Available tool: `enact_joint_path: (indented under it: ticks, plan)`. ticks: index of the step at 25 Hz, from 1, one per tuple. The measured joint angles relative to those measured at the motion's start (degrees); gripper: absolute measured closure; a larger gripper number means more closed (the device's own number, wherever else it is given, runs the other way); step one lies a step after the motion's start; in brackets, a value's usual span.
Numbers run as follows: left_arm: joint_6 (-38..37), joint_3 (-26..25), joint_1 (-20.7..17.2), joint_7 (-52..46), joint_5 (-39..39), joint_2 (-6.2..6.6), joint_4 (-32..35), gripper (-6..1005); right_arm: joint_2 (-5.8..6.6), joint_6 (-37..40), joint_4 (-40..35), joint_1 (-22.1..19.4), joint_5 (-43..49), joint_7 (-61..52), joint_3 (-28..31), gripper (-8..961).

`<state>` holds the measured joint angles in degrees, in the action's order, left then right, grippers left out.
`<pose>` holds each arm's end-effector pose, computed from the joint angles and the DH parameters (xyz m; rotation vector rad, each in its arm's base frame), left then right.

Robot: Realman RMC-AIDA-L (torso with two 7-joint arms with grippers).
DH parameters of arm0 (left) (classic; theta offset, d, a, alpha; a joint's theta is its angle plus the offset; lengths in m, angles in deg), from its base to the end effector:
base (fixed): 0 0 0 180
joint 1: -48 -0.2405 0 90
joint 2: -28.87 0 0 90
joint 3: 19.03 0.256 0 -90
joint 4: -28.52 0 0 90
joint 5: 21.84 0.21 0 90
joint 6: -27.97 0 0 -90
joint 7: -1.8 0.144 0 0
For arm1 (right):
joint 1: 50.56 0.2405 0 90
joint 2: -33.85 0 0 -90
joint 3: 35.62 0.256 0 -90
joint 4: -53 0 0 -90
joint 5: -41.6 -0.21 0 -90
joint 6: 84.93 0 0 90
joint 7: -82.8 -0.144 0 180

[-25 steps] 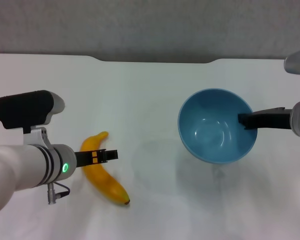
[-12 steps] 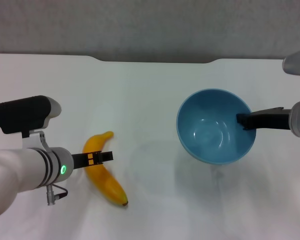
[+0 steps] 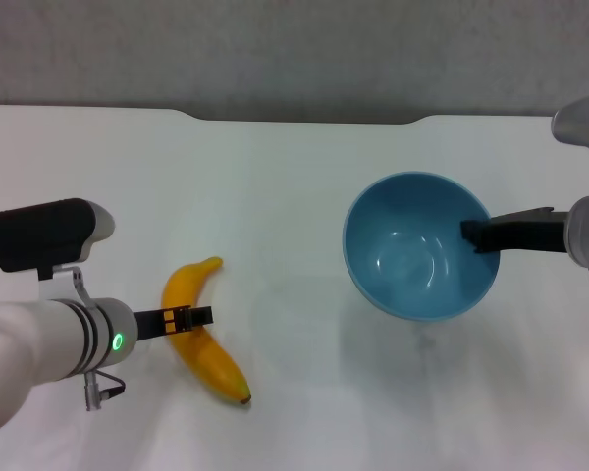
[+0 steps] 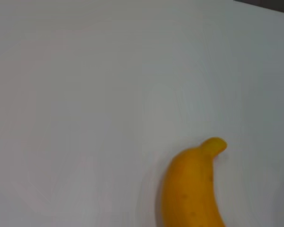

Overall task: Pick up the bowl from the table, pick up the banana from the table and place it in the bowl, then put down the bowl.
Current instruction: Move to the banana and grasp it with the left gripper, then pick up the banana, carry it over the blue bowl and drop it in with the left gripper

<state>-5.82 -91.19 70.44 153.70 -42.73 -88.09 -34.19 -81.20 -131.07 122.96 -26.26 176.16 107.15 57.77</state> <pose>-0.2550 0.3622 -0.0691 -1.8099 -1.4686 -0.1115 0.2220 0.3964 0.0055 -2.1656 1.0589 0.1516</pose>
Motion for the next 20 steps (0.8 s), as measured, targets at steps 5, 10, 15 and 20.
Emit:
enact_joint_path:
  ticks: [5,10,15,20]
  plan:
    - [0.0,0.0,0.1,0.0,-0.1,0.05,0.8,153,0.00,0.1,0.4,-0.3,0.0,0.0,-0.1,880]
    - [-0.2,-0.1,0.1,0.0,-0.1,0.00,1.5,163,0.00,0.1,0.9,-0.5,0.0,0.0,-0.1,876]
    - [-0.1,-0.5,0.1,0.1,-0.2,0.04,1.5,174,0.00,0.2,1.0,-0.6,0.0,0.0,-0.2,873]
    - [0.0,-0.4,-0.6,0.4,-0.2,0.15,0.2,418,0.00,0.3,1.0,-1.0,0.0,0.0,-0.2,870]
